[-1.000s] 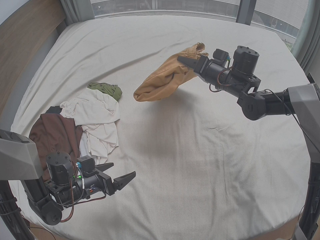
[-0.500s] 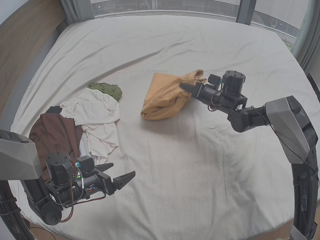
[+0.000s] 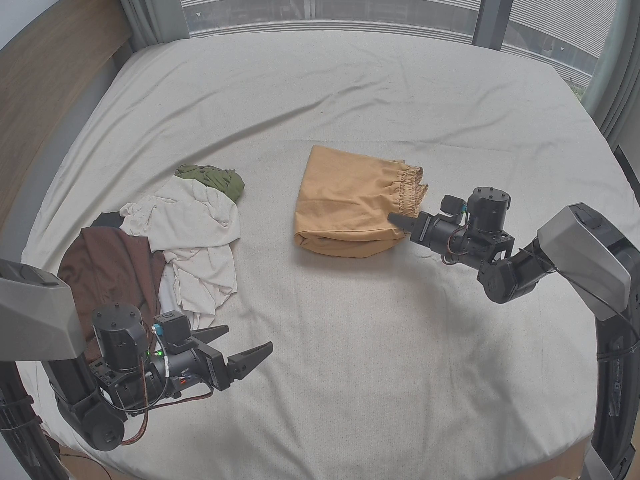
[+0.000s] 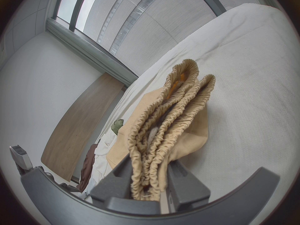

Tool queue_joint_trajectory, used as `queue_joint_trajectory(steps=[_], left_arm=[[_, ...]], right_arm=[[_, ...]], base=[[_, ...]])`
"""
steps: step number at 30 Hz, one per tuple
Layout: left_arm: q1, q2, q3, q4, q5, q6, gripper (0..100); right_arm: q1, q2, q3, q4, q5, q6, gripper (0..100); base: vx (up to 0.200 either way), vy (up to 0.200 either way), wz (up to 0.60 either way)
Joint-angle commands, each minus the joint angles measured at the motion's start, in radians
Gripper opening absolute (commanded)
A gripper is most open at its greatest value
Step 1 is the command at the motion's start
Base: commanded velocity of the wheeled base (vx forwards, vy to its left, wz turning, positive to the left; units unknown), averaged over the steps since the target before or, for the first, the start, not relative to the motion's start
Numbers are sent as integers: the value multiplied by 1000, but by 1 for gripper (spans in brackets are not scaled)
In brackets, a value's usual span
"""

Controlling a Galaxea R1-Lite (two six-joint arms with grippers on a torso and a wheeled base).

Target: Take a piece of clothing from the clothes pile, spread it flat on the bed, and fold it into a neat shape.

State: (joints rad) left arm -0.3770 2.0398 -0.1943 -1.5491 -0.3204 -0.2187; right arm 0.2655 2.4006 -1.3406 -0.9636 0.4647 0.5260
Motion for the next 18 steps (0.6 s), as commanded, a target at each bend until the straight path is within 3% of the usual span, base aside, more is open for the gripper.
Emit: queue_joint_trajectory(steps=[1,3,4,13,18], left_arm=[[0,5,-7,0,0,-1,100],[0,5,-8,0,0,-7,100],[0,5,-8,0,0,-8,100],[1,0,-7,0,0,-11,100],[-2,-12,-5,-2,0,-11,100]], right_arm=[[1,-6,58,-38,0,0,0],[3,-5,64,-46,0,0,0],[3,-5,64,-46,0,-1,100],[4,-25,149,-69,-6,-34,100],[9,-170,380,-112,-9,-101,100]], base=[[0,0,0],[0,0,0],[0,0,0],[0,0,0],[0,0,0]])
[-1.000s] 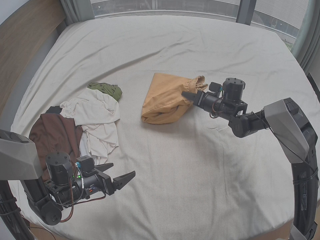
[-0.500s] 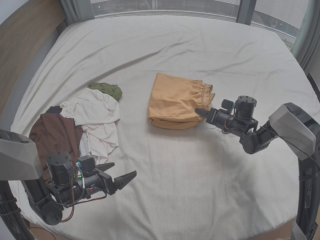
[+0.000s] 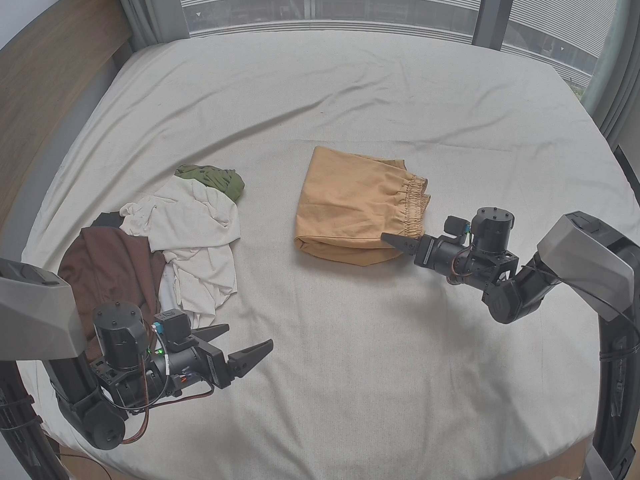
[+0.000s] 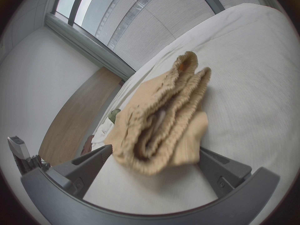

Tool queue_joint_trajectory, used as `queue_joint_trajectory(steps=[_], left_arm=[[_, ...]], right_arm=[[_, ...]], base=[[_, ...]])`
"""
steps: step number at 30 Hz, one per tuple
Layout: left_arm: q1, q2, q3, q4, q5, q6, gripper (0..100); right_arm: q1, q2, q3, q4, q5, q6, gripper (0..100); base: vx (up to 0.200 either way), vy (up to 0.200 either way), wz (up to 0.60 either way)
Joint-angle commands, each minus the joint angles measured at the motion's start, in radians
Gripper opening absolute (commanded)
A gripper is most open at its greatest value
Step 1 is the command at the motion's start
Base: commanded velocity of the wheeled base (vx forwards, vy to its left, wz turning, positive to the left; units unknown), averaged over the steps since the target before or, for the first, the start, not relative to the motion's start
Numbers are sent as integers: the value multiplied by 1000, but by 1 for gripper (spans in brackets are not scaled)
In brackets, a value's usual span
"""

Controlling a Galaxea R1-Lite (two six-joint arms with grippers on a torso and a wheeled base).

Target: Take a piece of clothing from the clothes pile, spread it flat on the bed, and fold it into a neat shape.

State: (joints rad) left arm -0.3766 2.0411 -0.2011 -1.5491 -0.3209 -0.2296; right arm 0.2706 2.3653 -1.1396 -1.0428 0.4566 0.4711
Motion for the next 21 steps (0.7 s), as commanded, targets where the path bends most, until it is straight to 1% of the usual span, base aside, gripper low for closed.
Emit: queue_joint_trajectory(steps=[1,3,4,5,11,14,21], left_arm=[[-5,-41,2,0,-1,-1,100],[-13,-73,3,0,-1,-5,100],[-13,-73,3,0,-1,-5,100],[-24,-121,8,0,-1,-25,100],[-76,-298,55,1,5,-86,100],[-84,-375,92,1,8,-91,100],[-77,-572,183,3,9,-93,100]], right_arm=[[4,-189,276,-76,-1,-66,100],[2,-247,377,-129,-1,-88,100],[2,-247,377,-129,-1,-88,100],[-2,-313,483,-191,-1,-104,100],[-5,-509,721,-315,-1,-115,100],[-1,-612,796,-330,-1,-118,100],[-14,-879,959,-319,-3,-163,100]], base=[[0,0,0],[0,0,0],[0,0,0],[0,0,0],[0,0,0],[0,0,0],[0,0,0]])
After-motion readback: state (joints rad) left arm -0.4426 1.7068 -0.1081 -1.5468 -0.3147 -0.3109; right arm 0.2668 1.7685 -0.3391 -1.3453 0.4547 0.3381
